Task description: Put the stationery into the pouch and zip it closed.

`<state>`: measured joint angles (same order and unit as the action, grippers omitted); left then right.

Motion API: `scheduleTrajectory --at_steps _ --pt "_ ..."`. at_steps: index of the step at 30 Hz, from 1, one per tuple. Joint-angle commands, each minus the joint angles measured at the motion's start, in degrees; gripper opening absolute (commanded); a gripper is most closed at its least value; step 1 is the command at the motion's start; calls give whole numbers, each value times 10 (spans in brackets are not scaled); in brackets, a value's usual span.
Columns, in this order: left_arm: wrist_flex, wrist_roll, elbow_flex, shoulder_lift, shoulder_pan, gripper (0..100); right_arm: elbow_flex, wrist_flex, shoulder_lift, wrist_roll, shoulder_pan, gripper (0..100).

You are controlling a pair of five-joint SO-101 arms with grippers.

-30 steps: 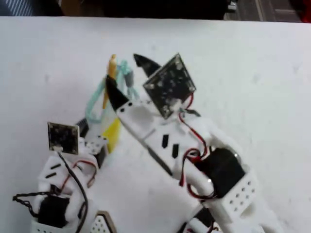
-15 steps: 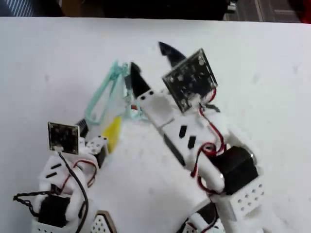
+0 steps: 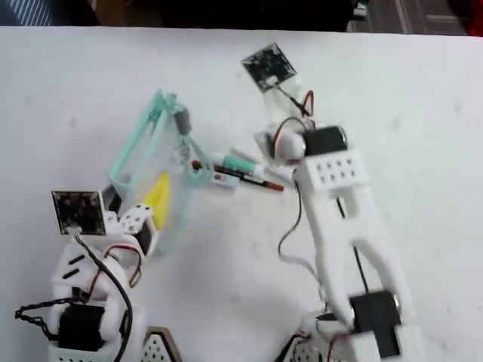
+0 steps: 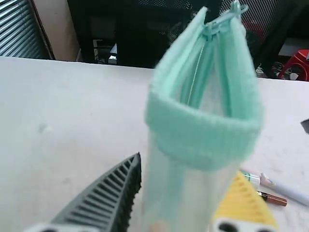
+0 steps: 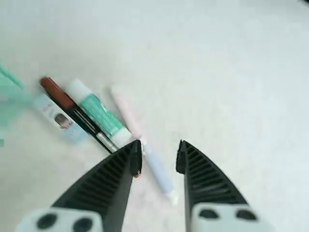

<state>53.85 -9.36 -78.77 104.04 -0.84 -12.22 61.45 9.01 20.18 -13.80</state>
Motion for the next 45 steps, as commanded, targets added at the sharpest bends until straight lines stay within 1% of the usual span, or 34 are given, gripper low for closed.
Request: scheduleTrajectory --at_steps 1,8,13,18,27,45 --pt "-16 -8 5 -5 -2 238 10 -2 -74 11 35 113" --pt "-16 -9 5 -5 -1 238 10 -73 -175 70 36 113" --pt "-16 -8 5 -5 -1 238 10 -82 -217 110 34 113" --pt "-16 -7 5 -5 12 238 10 -113 -249 113 30 113" --pt "-16 -7 5 -5 20 238 6 -114 -260 114 3 112" --pt "-16 -7 -2 -5 20 238 1 -110 -278 115 7 109"
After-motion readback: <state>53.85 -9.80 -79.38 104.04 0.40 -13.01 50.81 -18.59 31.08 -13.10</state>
